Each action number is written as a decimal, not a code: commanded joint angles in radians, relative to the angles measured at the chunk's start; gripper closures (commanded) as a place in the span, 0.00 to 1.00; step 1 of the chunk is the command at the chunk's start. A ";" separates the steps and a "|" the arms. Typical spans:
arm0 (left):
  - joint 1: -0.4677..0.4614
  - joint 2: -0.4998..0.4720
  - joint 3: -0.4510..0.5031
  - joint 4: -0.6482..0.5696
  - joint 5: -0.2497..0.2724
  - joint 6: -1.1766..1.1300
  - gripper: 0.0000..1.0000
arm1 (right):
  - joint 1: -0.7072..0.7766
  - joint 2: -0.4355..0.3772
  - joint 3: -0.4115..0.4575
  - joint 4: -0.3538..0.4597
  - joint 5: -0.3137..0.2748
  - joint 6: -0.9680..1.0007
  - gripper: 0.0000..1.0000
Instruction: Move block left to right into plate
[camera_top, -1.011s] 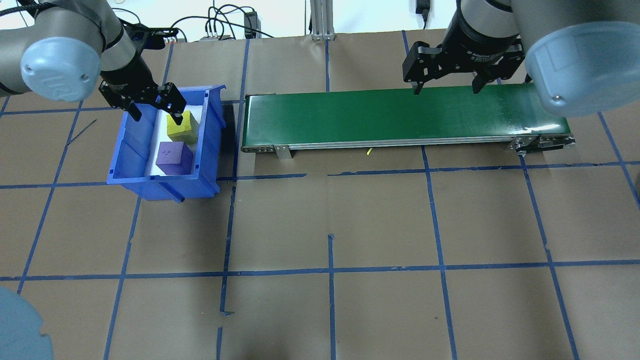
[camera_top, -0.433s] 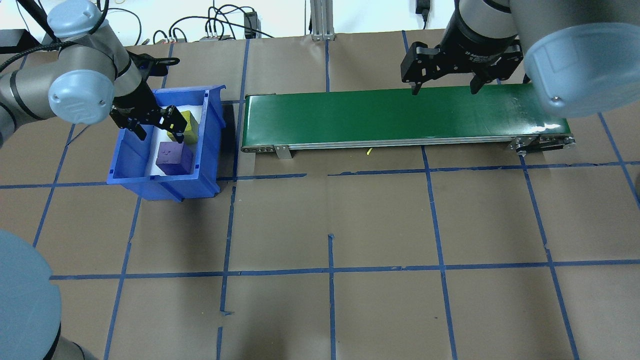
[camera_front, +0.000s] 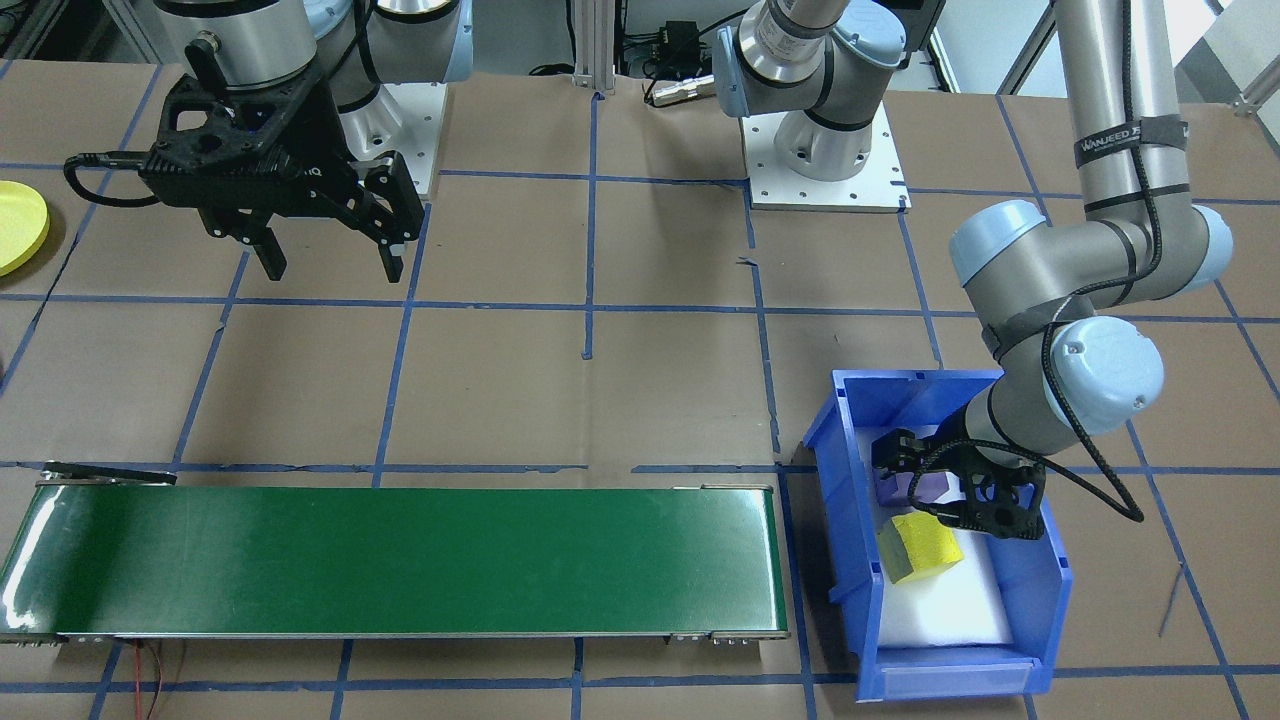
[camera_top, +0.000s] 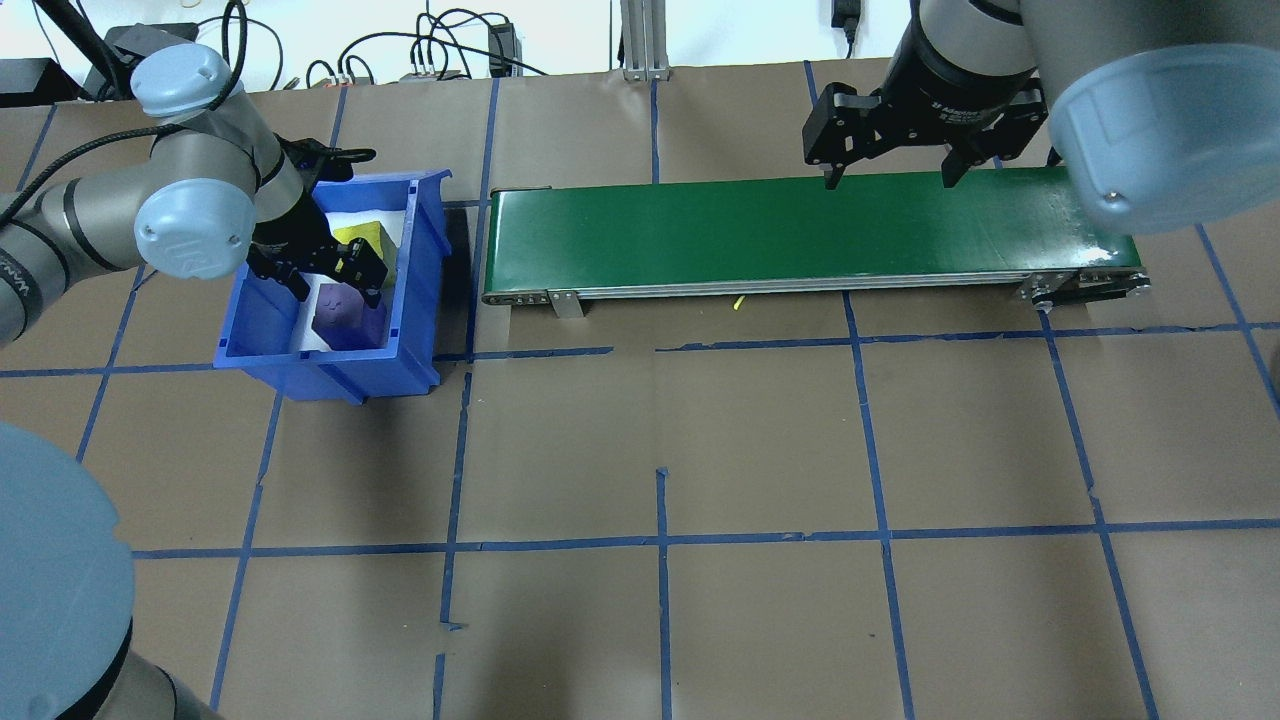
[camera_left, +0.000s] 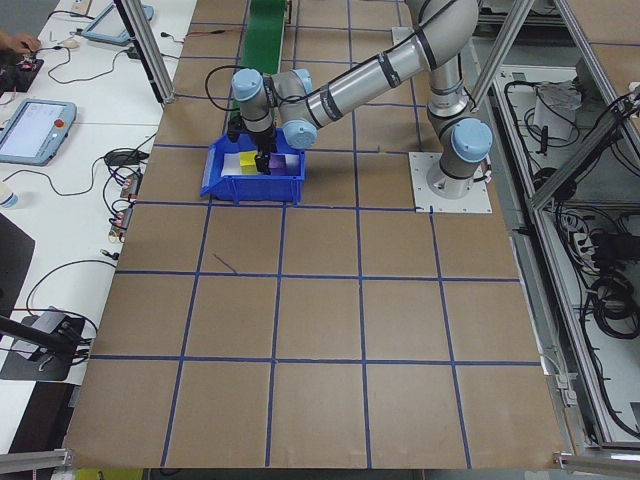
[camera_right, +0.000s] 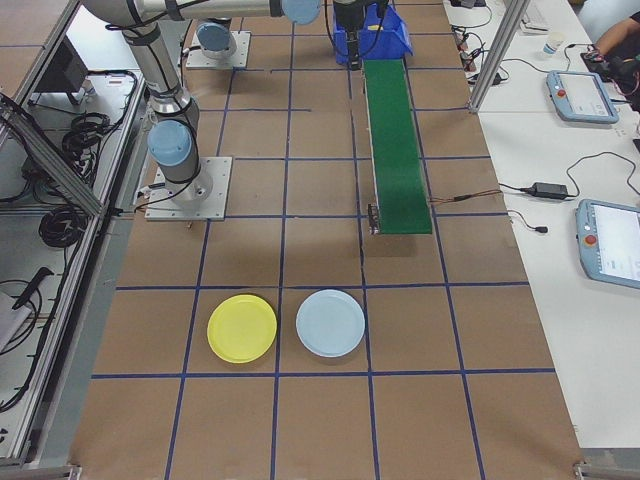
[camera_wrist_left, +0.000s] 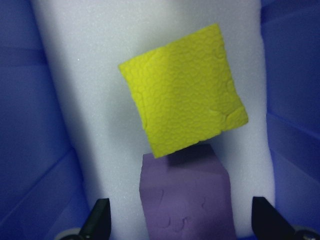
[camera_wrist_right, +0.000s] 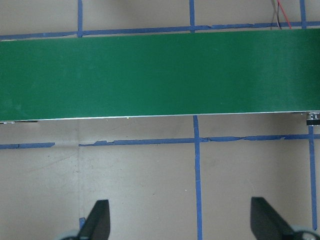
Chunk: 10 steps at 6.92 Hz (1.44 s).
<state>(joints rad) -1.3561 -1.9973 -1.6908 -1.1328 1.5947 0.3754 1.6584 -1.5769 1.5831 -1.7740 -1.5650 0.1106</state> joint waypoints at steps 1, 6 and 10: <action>0.000 -0.024 0.000 0.001 0.004 -0.007 0.29 | 0.000 0.001 0.000 0.001 -0.001 0.000 0.00; -0.001 0.144 0.123 -0.259 0.008 -0.098 0.74 | 0.000 0.000 0.005 -0.001 0.003 0.000 0.00; -0.233 0.109 0.235 -0.173 -0.124 -0.407 0.74 | 0.001 0.001 0.005 -0.002 0.003 0.001 0.00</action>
<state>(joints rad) -1.5302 -1.8536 -1.4760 -1.3667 1.5495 0.0446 1.6592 -1.5764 1.5872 -1.7763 -1.5616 0.1111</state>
